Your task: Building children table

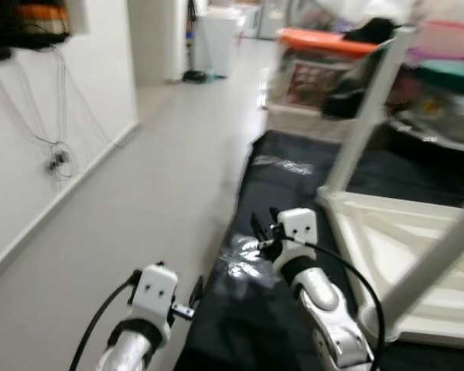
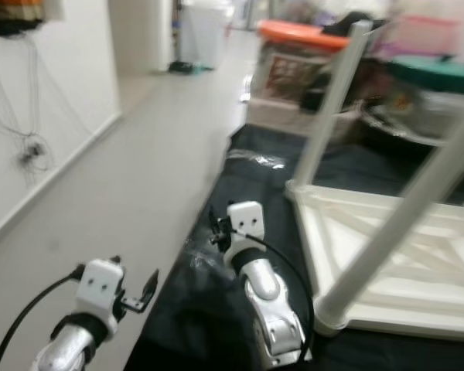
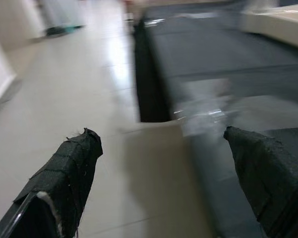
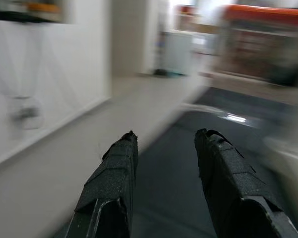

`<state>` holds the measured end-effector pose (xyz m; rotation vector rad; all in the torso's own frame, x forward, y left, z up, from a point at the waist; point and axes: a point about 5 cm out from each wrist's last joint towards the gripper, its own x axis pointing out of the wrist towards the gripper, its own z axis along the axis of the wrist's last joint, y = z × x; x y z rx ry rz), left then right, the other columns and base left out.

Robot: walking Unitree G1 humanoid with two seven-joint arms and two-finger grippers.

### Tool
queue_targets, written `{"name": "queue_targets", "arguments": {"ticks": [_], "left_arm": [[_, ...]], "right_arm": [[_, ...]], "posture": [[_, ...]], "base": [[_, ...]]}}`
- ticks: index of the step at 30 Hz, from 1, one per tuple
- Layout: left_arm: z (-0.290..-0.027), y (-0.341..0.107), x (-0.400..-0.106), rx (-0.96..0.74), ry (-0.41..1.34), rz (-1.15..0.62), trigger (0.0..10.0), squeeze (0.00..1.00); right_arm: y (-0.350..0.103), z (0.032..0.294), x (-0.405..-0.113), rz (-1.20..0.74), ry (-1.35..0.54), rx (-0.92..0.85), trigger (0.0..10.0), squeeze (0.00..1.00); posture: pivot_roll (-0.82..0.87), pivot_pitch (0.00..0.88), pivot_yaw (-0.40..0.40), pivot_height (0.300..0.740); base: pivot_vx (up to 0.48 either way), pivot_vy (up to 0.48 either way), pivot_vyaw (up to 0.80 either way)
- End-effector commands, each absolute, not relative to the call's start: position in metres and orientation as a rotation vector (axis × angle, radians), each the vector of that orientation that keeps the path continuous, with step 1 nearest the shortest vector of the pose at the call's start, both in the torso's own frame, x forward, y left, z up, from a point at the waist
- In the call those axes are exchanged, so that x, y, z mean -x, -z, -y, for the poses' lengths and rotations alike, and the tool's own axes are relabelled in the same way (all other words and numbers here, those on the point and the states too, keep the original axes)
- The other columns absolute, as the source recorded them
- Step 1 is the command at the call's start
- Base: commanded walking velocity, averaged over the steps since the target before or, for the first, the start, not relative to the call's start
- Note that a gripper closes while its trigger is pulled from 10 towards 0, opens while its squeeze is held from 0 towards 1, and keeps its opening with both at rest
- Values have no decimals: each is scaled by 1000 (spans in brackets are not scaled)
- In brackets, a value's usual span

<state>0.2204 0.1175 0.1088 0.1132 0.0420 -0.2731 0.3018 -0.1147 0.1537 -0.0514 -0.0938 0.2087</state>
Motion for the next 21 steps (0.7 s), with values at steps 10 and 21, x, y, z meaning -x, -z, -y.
{"name": "queue_targets", "arguments": {"ticks": [10, 21], "left_arm": [[-114, -108, -218, -104, 284, -57, 10000, 0], [-112, -108, -216, -99, 283, -58, 10000, 0]], "right_arm": [[-154, 116, -325, -42, -125, 10, 10000, 0], [-161, 168, -331, -52, 412, -25, 10000, 0]], "posture": [[191, 0, -93, 740], [197, 0, -106, 740]], "base": [[0, 0, -551], [0, 0, 0]]}}
